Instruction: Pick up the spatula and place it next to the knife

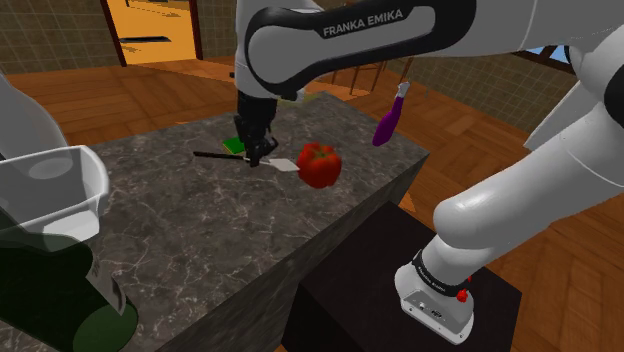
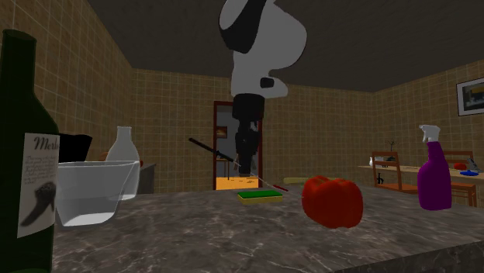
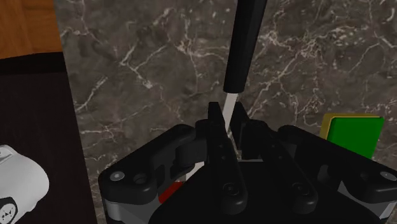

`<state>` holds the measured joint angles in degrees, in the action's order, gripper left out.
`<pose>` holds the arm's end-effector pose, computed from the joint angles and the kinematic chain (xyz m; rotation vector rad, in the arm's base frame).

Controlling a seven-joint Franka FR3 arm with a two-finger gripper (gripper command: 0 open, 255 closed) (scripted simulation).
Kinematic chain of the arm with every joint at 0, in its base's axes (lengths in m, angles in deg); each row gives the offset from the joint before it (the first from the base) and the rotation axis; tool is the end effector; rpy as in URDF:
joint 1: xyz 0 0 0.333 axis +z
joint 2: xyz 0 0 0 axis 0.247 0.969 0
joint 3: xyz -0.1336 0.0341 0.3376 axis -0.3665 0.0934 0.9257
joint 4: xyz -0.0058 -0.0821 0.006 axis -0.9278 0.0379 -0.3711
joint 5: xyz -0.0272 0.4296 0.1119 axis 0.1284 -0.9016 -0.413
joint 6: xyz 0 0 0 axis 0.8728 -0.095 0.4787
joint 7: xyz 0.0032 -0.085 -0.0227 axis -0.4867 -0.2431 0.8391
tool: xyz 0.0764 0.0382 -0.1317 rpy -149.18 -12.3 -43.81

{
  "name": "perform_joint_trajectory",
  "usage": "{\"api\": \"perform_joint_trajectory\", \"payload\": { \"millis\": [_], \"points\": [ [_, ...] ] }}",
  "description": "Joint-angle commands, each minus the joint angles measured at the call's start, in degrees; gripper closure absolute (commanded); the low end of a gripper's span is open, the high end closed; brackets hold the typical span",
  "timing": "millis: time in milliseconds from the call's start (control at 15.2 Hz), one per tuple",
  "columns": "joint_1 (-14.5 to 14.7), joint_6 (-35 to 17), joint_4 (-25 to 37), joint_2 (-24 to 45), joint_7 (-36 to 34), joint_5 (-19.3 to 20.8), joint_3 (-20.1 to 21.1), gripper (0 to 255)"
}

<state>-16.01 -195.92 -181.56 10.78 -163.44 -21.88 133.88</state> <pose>0.4957 0.2669 0.4307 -2.1080 2.2647 0.0696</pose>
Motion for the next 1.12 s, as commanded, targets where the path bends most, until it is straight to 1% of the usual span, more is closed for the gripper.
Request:
{"api": "perform_joint_trajectory", "payload": {
  "millis": [0, 198, 462, 792, 1056],
  "points": [
    [-0.5, 0.2, -1.5, -1.6, 4.1, -1.2, -2.8, 255],
    [-1.6, 0.5, -2.8, -2.6, 8.8, -1.5, -6.1, 255],
    [-3.6, 0.8, -3.6, -2.7, 14.5, -1.0, -10.0, 255],
    [-6.7, 1.1, -3.2, -1.3, 20.7, 0.8, -14.1, 255],
    [-9.3, 1.3, -1.8, 0.9, 25.0, 2.8, -17.0, 255]
  ]
}}
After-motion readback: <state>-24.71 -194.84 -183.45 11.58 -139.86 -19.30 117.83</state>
